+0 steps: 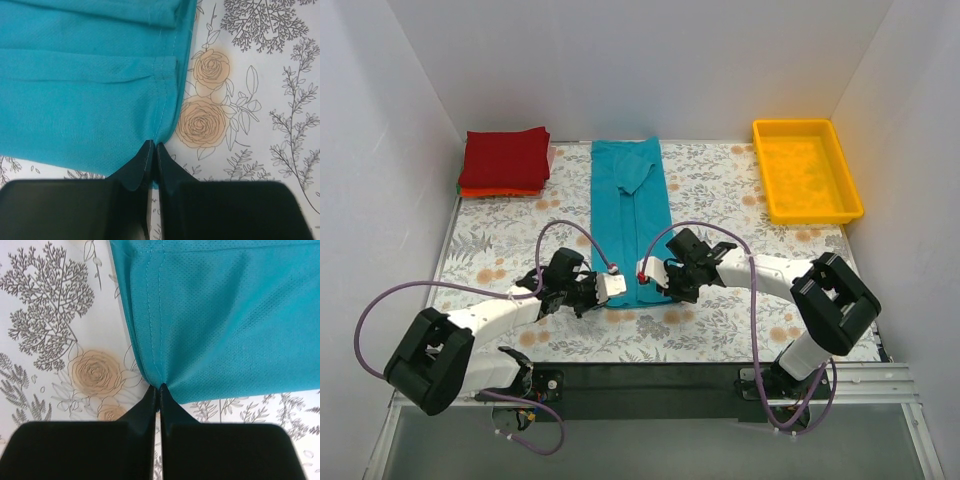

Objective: Fold and stack the t-shirts
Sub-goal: Fold the tshirt

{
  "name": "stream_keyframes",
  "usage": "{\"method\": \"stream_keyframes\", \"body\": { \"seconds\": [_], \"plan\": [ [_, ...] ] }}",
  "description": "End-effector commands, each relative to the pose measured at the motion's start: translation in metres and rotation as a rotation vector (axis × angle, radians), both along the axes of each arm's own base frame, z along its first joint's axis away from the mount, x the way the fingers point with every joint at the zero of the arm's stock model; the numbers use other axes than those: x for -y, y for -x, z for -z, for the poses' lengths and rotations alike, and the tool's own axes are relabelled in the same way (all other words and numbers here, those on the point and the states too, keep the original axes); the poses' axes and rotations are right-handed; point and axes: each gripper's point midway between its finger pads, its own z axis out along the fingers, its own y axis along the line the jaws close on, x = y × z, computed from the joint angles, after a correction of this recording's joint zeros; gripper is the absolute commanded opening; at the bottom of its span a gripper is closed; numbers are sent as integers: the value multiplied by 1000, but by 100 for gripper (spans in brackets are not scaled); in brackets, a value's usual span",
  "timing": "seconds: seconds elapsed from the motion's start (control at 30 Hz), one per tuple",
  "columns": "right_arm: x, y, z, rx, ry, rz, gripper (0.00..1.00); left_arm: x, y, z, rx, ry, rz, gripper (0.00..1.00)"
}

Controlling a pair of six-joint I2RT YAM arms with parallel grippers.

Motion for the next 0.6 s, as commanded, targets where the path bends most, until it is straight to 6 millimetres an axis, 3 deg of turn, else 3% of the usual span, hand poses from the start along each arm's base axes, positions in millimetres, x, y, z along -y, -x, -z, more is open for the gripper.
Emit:
{"method": "stream_keyframes", "body": {
  "seconds": [0.0,0.13,0.2,0.4,0.57],
  "plan": [
    [17,14,-12,-39,56,48,1,-4,4,-16,-38,-15,-28,0],
    [19,18,-41,8,16,37,1,5,24,-39,-91,49,47,0],
    [27,25,-41,33,24,25,1,3,32,-42,-105,49,58,0],
    [24,47,-57,48,-18,-30,1,4,51,-63,-122,92,96,0],
    [14,17,-72,139,-20,-45,1,7,21,-77,-44,74,36,0]
  ]
}}
